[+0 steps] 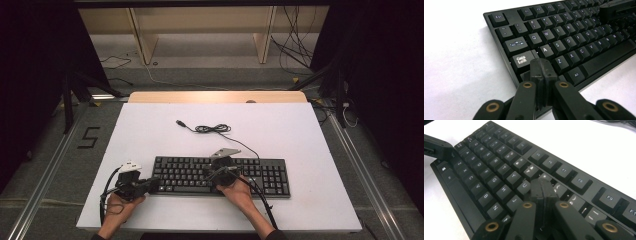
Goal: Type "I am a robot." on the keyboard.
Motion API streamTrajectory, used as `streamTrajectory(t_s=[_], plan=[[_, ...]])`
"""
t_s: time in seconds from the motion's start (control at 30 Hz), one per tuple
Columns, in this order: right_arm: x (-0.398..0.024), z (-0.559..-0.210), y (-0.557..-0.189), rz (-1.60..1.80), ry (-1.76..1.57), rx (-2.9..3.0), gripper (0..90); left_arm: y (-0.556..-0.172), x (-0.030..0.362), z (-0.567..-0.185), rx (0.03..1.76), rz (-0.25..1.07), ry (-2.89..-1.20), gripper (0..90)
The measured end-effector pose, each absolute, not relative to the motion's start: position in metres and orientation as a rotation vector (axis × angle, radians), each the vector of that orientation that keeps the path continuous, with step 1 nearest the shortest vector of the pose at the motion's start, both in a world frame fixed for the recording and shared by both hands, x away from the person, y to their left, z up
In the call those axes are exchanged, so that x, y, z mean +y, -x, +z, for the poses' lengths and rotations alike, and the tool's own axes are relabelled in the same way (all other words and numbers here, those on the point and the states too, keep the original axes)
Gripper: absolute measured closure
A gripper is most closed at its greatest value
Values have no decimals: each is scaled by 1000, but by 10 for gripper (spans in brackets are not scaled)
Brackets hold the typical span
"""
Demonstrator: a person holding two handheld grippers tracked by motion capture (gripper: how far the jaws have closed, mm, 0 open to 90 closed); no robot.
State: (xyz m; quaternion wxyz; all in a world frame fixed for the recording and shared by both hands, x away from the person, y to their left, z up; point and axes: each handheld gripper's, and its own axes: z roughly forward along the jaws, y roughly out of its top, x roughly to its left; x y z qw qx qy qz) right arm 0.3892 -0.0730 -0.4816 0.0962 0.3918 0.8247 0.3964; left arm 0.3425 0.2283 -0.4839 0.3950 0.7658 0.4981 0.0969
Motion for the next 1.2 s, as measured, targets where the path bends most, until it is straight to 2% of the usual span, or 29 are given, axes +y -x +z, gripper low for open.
streamTrajectory(t_s=[0.33, 0.8, 0.97, 1.2], plan=[[-77, -479, -390, 1210, -1186, 2436, 900, -342, 229, -482, 1258, 246, -1914, 887], [-83, -467, -385, 1305, -1173, 2415, 854, -340, 231, -475, 1204, 247, -1852, 773], [-85, -464, -382, 1335, -1157, 2420, 783, -339, 232, -473, 1187, 248, -1833, 714], [-87, -459, -379, 1390, -1133, 2426, 621, -339, 232, -471, 1180, 242, -1802, 595]])
